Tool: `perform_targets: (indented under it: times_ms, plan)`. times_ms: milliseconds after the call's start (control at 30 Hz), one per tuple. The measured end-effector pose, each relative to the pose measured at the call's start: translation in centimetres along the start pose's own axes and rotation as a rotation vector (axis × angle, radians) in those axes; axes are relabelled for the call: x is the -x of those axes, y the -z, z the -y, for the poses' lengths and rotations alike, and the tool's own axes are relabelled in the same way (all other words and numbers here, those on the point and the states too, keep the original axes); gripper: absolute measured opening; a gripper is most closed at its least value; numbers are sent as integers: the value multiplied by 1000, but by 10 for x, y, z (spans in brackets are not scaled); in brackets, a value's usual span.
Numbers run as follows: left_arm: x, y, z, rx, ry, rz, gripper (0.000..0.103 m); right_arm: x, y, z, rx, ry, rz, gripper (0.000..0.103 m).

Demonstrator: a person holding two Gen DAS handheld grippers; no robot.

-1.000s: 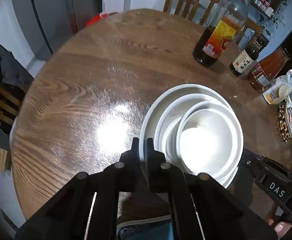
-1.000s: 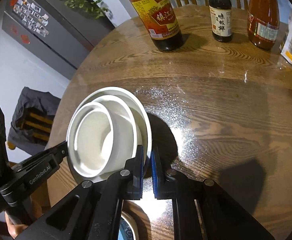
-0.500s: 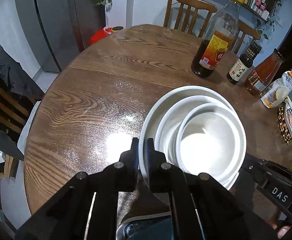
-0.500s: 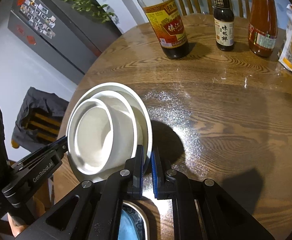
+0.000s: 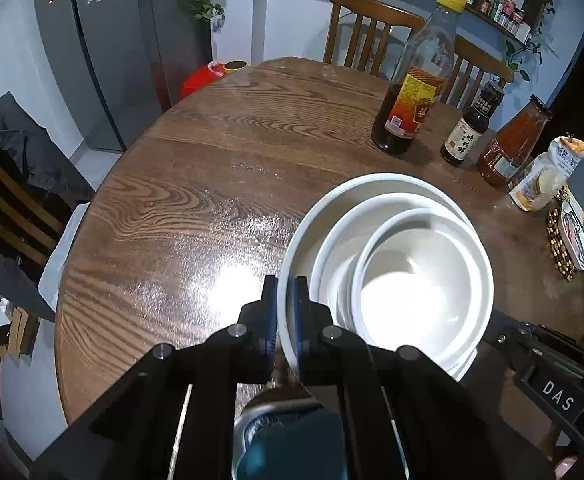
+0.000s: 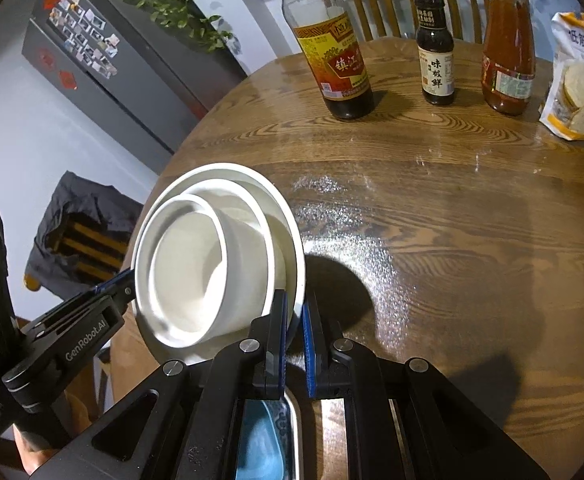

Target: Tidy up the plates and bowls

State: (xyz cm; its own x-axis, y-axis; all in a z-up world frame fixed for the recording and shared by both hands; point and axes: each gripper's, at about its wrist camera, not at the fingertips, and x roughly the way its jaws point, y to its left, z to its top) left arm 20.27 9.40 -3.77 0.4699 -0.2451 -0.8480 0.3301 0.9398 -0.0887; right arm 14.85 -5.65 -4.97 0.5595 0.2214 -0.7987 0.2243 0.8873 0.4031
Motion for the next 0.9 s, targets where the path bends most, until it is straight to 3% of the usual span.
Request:
perform_targets:
  times_ms: [900]
  plan:
    - [58,61,-6,101,-99,34,3,35,56,-22,102,-87,-37,11]
